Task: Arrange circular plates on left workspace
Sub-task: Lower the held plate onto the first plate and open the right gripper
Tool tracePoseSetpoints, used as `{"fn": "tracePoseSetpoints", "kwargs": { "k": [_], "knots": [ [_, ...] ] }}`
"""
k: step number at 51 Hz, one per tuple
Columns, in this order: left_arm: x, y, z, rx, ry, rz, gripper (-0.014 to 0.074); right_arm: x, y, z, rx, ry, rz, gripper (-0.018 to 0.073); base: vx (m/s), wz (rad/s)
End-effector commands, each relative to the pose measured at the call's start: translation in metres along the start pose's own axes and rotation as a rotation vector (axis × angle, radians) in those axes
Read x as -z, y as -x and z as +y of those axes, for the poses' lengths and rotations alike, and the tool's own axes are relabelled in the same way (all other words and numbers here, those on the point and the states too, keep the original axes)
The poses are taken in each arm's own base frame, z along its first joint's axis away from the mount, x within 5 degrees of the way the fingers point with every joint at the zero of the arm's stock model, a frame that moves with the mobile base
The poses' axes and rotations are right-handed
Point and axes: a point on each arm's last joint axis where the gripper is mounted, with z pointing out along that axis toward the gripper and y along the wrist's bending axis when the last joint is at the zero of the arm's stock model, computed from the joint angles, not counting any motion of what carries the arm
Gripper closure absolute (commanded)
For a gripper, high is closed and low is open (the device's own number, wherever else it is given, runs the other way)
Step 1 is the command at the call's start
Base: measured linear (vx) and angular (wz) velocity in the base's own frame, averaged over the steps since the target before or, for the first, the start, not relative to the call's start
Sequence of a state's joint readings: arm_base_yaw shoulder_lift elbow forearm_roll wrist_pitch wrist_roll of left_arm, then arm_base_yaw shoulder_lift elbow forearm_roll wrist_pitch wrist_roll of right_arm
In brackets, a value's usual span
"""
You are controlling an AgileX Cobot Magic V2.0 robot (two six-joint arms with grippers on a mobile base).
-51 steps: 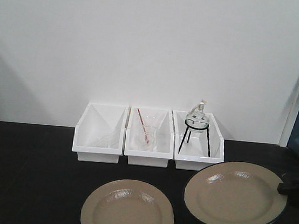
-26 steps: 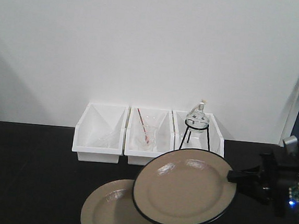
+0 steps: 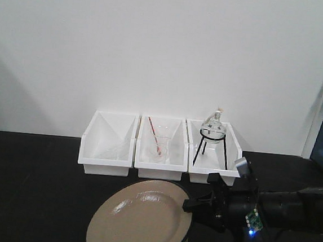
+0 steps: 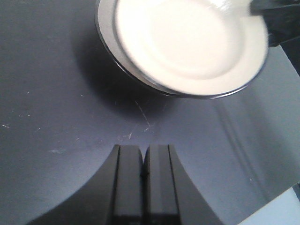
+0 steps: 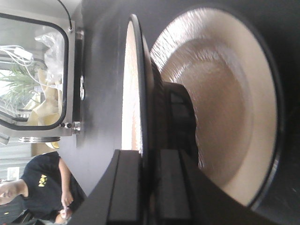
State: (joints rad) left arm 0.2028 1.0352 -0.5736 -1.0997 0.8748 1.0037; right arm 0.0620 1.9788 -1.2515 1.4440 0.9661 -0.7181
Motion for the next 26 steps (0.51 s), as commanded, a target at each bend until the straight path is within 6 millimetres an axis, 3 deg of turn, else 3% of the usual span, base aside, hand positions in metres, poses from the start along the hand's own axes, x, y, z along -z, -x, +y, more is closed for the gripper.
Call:
{"fn": "tracePoseSetpoints", "kwargs": {
  "k": [1,10,26],
  "knots": [
    [0.006,0.010,-0.008,0.013,-0.036,-0.063,0.0597,0.006,0.008,0.034,0.020,0.161,-0.061,0.0561,0.00,0.00],
    [0.006,0.010,-0.009,0.012,-0.042,-0.058,0.0597,-0.001,0.008,0.023,0.080,0.105,-0.062,0.0545,0.00,0.00],
    [0.006,0.009,-0.009,0.012,-0.050,-0.053,0.0597,-0.001,0.013,0.013,0.204,-0.019,-0.108,0.0327,0.00,0.00]
  ]
}}
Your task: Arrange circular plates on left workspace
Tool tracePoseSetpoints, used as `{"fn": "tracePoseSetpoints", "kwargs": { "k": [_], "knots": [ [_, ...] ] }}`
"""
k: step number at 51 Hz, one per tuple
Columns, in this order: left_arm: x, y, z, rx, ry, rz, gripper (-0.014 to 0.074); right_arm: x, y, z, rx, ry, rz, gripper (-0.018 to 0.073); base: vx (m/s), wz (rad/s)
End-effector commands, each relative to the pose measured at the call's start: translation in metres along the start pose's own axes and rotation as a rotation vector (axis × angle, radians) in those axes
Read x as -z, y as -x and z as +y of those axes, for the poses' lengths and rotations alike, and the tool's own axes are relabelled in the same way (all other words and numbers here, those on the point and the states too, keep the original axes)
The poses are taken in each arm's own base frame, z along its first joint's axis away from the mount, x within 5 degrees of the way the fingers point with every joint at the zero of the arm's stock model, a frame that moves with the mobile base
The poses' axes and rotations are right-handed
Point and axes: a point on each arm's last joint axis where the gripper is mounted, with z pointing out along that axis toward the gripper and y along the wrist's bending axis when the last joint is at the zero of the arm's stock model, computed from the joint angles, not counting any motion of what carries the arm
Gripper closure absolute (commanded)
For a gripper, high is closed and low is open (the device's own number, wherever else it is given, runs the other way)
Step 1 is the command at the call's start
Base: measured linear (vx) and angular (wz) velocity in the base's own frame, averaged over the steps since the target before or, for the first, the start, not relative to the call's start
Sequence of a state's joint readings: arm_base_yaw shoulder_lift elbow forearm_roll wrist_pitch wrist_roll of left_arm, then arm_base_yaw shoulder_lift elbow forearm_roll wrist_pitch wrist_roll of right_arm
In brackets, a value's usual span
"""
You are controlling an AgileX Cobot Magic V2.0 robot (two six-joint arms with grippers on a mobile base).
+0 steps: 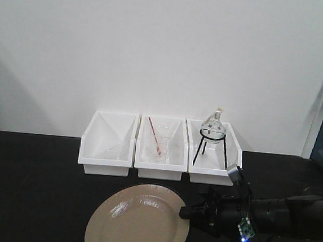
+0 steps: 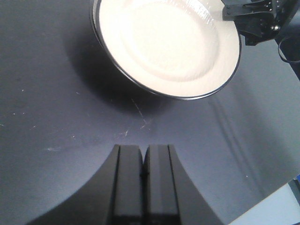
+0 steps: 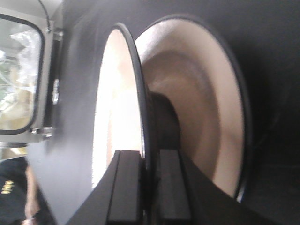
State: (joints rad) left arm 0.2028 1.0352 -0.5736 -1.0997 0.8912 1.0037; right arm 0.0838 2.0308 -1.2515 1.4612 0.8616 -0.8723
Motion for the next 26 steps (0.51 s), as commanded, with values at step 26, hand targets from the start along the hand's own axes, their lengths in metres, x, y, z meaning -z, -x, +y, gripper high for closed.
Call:
{"fn": "tracePoseSetpoints", "kwargs": {
  "k": [26],
  "knots": [
    [0.006,0.010,-0.009,0.013,-0.045,-0.057,0.0597,0.021,0.025,0.012,0.559,-0.214,-0.140,0.0242,0.00,0.00]
  ]
}}
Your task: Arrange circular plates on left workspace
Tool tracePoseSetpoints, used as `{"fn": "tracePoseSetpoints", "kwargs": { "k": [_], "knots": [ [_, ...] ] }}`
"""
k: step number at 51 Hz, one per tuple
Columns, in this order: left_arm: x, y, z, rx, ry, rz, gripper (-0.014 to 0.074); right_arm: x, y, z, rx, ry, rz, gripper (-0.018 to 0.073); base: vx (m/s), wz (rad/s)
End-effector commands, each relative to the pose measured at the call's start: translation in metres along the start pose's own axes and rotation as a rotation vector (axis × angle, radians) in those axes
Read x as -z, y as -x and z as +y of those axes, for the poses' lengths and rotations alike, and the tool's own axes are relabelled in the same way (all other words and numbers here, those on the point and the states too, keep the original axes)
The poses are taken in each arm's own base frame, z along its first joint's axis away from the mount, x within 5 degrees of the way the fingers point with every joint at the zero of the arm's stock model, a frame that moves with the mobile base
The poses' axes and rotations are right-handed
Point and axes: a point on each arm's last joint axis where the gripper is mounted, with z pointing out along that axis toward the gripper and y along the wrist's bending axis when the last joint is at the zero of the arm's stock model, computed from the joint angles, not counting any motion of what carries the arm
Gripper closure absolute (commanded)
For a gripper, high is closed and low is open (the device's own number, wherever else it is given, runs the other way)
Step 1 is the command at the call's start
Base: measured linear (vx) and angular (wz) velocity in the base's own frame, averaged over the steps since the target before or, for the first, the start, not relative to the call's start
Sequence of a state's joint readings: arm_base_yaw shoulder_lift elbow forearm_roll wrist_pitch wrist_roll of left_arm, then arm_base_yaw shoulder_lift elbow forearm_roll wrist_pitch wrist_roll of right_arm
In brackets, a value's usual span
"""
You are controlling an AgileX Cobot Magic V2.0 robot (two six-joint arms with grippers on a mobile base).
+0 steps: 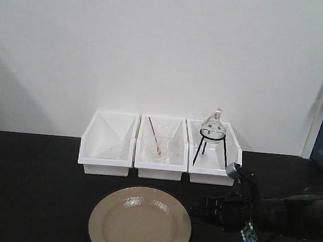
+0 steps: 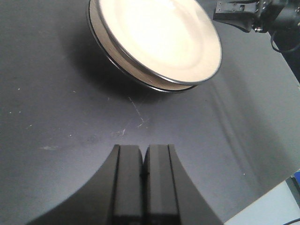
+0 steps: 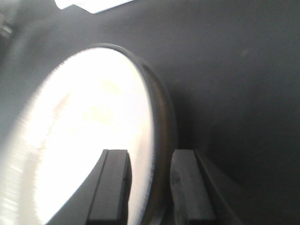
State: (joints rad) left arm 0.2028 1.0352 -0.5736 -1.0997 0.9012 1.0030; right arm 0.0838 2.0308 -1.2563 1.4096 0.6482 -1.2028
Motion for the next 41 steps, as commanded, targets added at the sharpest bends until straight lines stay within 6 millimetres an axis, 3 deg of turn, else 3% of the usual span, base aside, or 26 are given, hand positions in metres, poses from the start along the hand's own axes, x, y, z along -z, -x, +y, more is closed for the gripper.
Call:
{"fn": "tracePoseSetpoints", "kwargs": {
  "k": [1,11,14,20,26,34,41],
  "knots": [
    [0.006,0.010,-0.008,0.012,-0.037,-0.062,0.0597,0.022,0.023,0.016,0.209,-0.029,-0.070,0.0242,0.00,0.00],
    [0.005,0.009,-0.004,-0.015,0.013,-0.054,0.0597,0.042,0.034,0.017,0.357,-0.183,-0.074,0.0286,0.00,0.00],
    [0.006,0.009,-0.001,-0.032,0.038,-0.045,0.0597,0.053,0.038,0.022,0.369,-0.219,-0.079,0.0352,0.00,0.00],
    [0.006,0.007,0.003,-0.057,0.082,-0.026,0.0597,0.079,0.045,0.037,0.383,-0.279,-0.077,0.0577,0.00,0.00],
    [0.006,0.004,0.006,-0.093,0.121,0.014,0.0597,0.113,0.046,0.056,0.356,-0.350,-0.098,0.0566,0.00,0.00],
    [0.006,0.004,0.008,-0.104,0.142,0.012,0.0597,0.159,0.021,0.076,0.344,-0.439,-0.237,0.0564,0.00,0.00],
    [0.014,0.005,0.001,-0.177,0.162,-0.032,0.0597,0.200,-0.026,0.088,0.382,-0.524,-0.380,0.0564,0.00,0.00]
  ]
}}
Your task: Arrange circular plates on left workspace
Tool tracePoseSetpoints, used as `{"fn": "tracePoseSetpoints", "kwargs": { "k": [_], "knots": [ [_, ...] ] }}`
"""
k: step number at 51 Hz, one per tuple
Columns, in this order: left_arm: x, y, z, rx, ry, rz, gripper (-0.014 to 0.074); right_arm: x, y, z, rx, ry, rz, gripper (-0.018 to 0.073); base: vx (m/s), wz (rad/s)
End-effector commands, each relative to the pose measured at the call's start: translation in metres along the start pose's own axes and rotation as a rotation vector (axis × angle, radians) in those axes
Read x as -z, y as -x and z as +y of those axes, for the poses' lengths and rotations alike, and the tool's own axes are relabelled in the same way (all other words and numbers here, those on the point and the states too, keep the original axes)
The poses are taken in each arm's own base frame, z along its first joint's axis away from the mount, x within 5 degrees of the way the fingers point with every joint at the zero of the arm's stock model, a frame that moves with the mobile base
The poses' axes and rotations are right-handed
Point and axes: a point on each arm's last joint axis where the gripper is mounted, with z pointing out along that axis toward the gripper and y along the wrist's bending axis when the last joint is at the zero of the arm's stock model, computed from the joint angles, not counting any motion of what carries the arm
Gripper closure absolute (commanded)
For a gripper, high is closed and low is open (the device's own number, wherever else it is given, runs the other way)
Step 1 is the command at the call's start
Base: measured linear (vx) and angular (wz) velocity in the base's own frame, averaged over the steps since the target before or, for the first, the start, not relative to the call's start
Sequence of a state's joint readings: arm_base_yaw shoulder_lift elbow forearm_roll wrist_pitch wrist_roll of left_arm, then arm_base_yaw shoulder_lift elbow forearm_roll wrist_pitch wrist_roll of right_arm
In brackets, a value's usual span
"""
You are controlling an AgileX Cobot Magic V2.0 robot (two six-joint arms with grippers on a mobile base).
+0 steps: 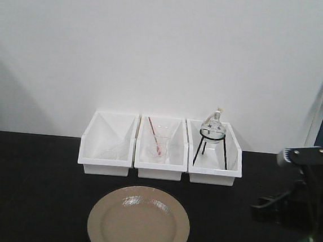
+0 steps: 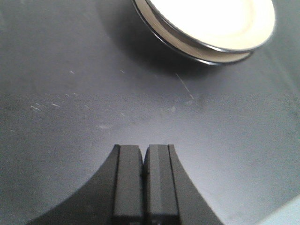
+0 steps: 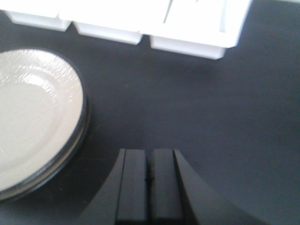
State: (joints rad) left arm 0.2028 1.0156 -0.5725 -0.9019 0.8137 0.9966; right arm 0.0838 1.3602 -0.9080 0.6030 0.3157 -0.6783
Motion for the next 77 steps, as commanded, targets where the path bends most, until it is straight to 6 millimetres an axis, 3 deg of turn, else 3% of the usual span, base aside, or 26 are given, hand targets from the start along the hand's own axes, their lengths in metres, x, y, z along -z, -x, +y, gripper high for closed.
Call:
{"fn": "tracePoseSetpoints", "kwargs": {
  "k": [1,13,19,29,66,71,77],
  "knots": [
    [0.014,0.012,-0.009,-0.062,0.011,-0.111,0.0597,0.049,-0.003,0.000,0.017,-0.113,-0.205,0.0564,0.00,0.00],
    [0.036,-0.009,-0.045,-0.236,-0.035,-0.255,0.0597,0.113,-0.072,0.011,0.017,-0.213,-0.392,0.0564,0.00,0.00],
    [0.048,-0.021,-0.056,-0.272,-0.023,-0.323,0.0597,0.136,-0.104,0.015,0.019,-0.253,-0.502,0.0564,0.00,0.00],
    [0.055,-0.024,-0.060,-0.269,-0.020,-0.357,0.0597,0.166,-0.131,0.020,0.024,-0.305,-0.708,0.0564,0.00,0.00],
    [0.055,-0.026,-0.064,-0.281,-0.053,-0.337,0.0597,0.169,-0.134,0.021,0.025,-0.306,-0.729,0.0560,0.00,0.00],
    [0.062,-0.034,-0.069,-0.312,-0.032,-0.386,0.0597,0.169,-0.134,0.021,0.025,-0.306,-0.729,0.0560,0.00,0.00],
    [0.065,-0.045,-0.061,-0.274,0.111,-0.515,0.0597,0.169,-0.134,0.020,0.025,-0.307,-0.730,0.0560,0.00,0.00]
  ]
}}
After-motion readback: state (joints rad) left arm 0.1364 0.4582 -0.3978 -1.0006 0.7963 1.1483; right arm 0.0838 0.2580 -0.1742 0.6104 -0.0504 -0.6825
